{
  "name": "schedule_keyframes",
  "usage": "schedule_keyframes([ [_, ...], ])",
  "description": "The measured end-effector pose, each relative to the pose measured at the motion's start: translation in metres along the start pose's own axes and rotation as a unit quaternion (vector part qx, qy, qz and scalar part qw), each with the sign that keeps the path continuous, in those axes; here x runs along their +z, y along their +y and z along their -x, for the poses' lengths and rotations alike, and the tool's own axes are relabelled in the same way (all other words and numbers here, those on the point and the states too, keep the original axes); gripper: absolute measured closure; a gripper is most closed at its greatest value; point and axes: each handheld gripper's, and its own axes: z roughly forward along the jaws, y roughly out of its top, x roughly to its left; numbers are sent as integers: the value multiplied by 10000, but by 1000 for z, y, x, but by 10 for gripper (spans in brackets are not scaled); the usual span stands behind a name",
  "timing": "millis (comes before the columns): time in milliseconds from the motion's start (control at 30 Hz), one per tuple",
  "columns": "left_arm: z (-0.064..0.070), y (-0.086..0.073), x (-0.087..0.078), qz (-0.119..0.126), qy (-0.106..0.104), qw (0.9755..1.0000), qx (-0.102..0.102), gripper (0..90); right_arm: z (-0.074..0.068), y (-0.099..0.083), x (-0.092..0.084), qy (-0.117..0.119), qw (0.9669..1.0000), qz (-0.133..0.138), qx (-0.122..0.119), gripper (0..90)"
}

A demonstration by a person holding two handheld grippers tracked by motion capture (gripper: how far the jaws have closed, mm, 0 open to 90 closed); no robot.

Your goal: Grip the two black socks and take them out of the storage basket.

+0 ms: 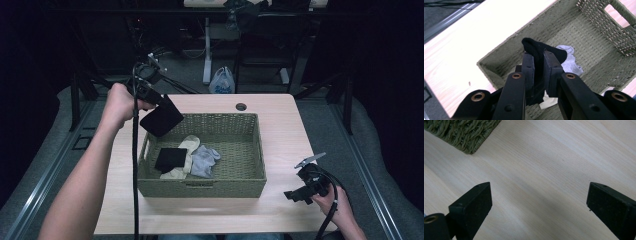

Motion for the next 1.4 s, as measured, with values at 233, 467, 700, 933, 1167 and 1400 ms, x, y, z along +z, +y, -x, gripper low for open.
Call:
schedule_keyframes([
  [233,-8,-3,-18,84,104,9999,-52,809,0,0,0,6,10000,3,3,57],
  [467,-21,-17,-36,143,296,9993,-189,809,0,0,1,5,10000,24,-10,57],
  [700,-34,-29,-46,159,419,9984,-339,809,0,0,1,7,10000,-8,-41,57],
  [933,-47,-46,-56,183,527,9970,-535,809,0,0,1,14,10000,-17,-41,57],
  [1167,-61,-67,-60,103,664,9950,-743,808,0,0,1,8,10000,-13,-44,57],
  [1400,-68,-81,-56,11,690,9939,-856,808,-1,0,1,-107,9999,-3,-6,58],
])
